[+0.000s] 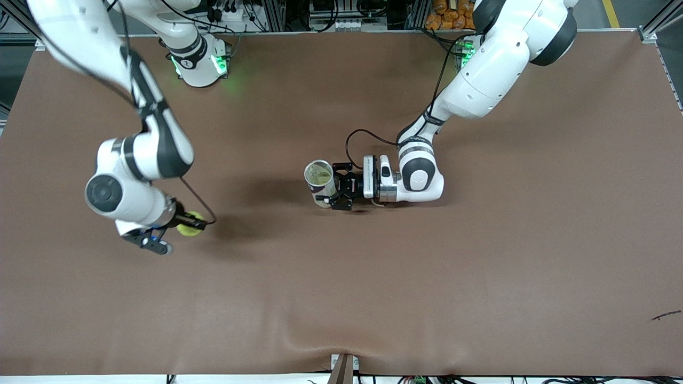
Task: Insert tennis ball vertically with right arm
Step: 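Carry the ball over the can with the right gripper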
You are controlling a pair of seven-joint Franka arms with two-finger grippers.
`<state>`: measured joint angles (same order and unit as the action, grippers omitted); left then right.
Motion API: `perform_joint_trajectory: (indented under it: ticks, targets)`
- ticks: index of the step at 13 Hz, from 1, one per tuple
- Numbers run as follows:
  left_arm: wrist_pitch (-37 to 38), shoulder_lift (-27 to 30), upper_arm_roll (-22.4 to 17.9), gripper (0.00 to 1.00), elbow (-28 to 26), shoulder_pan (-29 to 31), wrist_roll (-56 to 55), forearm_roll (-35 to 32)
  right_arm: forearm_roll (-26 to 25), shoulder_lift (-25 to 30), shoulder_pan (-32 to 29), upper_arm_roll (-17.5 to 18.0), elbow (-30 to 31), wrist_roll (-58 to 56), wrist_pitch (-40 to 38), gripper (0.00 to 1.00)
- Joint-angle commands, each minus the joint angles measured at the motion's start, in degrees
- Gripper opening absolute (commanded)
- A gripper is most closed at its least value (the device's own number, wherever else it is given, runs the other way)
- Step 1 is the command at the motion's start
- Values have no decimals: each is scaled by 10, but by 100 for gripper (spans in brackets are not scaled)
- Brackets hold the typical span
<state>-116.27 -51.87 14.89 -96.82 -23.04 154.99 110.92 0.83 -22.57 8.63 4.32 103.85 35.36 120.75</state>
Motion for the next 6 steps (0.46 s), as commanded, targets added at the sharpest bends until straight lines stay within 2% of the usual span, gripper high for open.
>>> perform_joint_trajectory:
  ticks: [1, 2, 4, 6]
  targets:
    - [-6, -15, -1, 77, 4, -3, 27, 12, 3, 40, 73, 27, -29, 138, -71, 65]
    - [-6, -16, -1, 77, 4, -3, 27, 12, 4, 40, 101, 36, -62, 200, -104, 65]
    - [-6, -16, -1, 77, 4, -3, 27, 12, 5, 37, 140, 40, -101, 280, -122, 65]
    - [-6, -16, -1, 77, 4, -3, 27, 12, 44, 36, 163, 39, -115, 328, -122, 65]
